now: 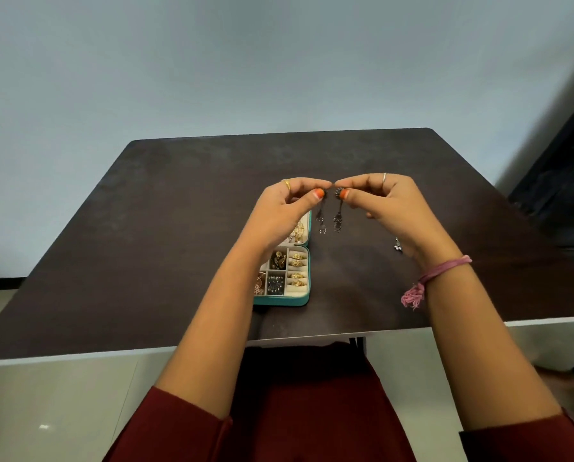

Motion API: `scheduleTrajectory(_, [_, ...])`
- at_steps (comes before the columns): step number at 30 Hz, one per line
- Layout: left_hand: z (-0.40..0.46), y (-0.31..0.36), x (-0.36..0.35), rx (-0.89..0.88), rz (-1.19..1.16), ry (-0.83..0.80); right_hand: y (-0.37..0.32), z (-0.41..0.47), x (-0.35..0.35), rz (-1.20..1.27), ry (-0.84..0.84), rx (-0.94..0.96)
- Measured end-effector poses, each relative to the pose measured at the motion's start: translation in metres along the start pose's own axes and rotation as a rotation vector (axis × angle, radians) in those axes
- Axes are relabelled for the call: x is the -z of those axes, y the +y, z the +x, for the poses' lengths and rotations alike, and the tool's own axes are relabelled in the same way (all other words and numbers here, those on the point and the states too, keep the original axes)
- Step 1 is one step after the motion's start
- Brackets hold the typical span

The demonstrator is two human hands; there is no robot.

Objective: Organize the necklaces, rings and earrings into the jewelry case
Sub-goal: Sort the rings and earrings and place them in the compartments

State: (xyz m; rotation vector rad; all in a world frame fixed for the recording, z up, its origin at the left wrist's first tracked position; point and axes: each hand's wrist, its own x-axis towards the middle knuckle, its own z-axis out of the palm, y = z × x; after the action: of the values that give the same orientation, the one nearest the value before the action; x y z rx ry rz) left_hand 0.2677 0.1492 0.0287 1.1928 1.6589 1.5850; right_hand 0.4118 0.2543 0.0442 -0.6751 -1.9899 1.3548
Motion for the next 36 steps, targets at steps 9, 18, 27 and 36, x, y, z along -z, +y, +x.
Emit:
scheduleTrajectory(9, [-0.022, -0.006, 0.041, 0.064, 0.011, 0.103, -0.004, 0.002, -0.032, 0.072, -0.024, -0.011])
scheduleTrajectory(18, [-0.038, -0.024, 0.060, 0.046, 0.148, 0.217, -0.003, 0.007, -0.059, 0.154, -0.027, -0.088])
scheduleTrajectory(27, [-0.049, -0.045, 0.062, 0.071, 0.283, 0.252, 0.004, 0.008, -0.068, 0.156, -0.069, -0.092])
scheduleTrajectory(36, [-0.052, -0.059, 0.056, 0.158, 0.377, 0.234, 0.007, 0.009, -0.074, 0.099, -0.121, -0.044])
